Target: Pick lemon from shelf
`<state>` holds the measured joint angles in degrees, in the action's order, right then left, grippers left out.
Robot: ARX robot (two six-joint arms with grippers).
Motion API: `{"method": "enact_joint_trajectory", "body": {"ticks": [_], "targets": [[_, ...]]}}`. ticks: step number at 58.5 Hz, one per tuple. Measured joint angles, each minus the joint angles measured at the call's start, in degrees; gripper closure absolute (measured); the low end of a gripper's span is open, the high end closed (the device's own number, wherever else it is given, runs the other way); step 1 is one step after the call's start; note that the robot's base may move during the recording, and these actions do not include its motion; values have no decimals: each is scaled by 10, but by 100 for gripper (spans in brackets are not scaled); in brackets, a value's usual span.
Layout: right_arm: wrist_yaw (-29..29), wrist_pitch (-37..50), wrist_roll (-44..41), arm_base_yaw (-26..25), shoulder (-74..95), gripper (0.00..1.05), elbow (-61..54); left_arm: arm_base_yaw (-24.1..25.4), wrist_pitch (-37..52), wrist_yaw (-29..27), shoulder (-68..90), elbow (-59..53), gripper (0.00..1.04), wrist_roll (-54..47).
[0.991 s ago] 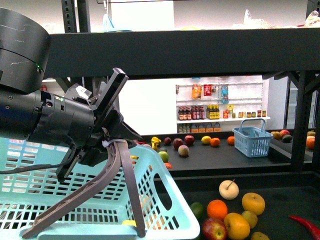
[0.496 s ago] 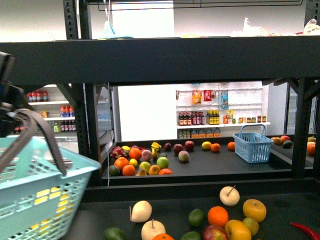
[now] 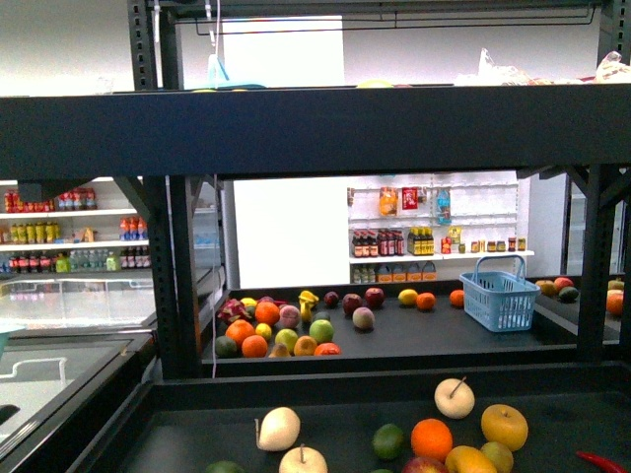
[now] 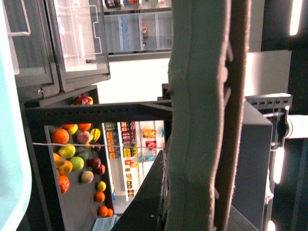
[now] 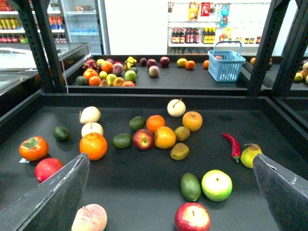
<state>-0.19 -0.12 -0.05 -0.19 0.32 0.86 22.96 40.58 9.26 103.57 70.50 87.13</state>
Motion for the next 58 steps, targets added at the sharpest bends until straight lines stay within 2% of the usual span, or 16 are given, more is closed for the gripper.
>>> {"method": "enact_joint_trajectory", "body": {"ticks": [10, 31, 43, 49, 58], "targets": [[0, 0, 0, 0, 0, 2, 0, 22, 62, 5, 47, 0, 97, 37], [0, 0, 0, 0, 0, 2, 0, 31, 194, 39, 117, -25, 97, 68], [0, 0, 0, 0, 0, 2, 0, 53, 213, 57, 118, -66, 97, 66], [0, 0, 0, 0, 0, 2, 0, 62, 208, 73, 111, -85, 74, 32], [0, 0, 0, 0, 0, 2, 0, 73, 186, 86, 96, -108, 47, 10]]}}
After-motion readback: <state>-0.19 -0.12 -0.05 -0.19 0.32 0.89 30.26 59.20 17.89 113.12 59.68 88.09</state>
